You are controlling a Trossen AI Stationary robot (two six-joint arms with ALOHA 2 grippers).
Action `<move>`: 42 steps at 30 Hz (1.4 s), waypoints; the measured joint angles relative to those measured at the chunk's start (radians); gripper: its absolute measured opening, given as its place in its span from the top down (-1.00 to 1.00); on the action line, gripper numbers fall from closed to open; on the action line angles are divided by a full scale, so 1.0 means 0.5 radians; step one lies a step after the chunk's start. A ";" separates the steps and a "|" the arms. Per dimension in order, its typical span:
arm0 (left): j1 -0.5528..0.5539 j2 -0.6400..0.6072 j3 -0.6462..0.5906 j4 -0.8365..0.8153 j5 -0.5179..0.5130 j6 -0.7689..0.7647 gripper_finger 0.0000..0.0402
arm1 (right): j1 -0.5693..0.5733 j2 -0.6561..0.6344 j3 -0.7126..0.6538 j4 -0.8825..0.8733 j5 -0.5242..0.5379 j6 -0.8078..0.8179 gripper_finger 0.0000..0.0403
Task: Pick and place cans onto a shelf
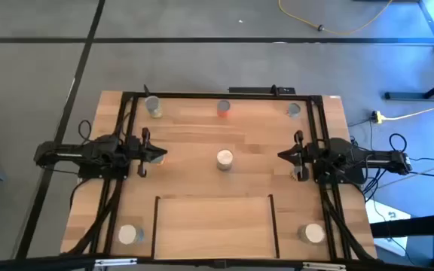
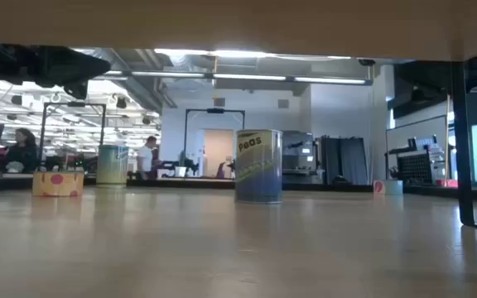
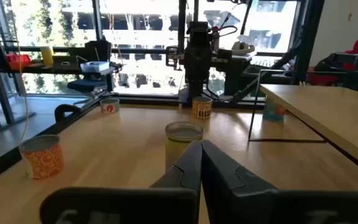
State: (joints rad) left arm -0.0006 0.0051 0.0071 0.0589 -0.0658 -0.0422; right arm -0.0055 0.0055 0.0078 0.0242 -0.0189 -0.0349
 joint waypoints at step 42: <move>0.000 0.000 0.001 0.000 0.000 0.000 1.00 | 0.000 -0.001 0.000 -0.001 0.000 -0.219 0.86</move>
State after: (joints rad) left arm -0.0006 0.0051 0.0074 0.0589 -0.0657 -0.0422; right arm -0.0055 0.0052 0.0078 0.0239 -0.0189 -0.1445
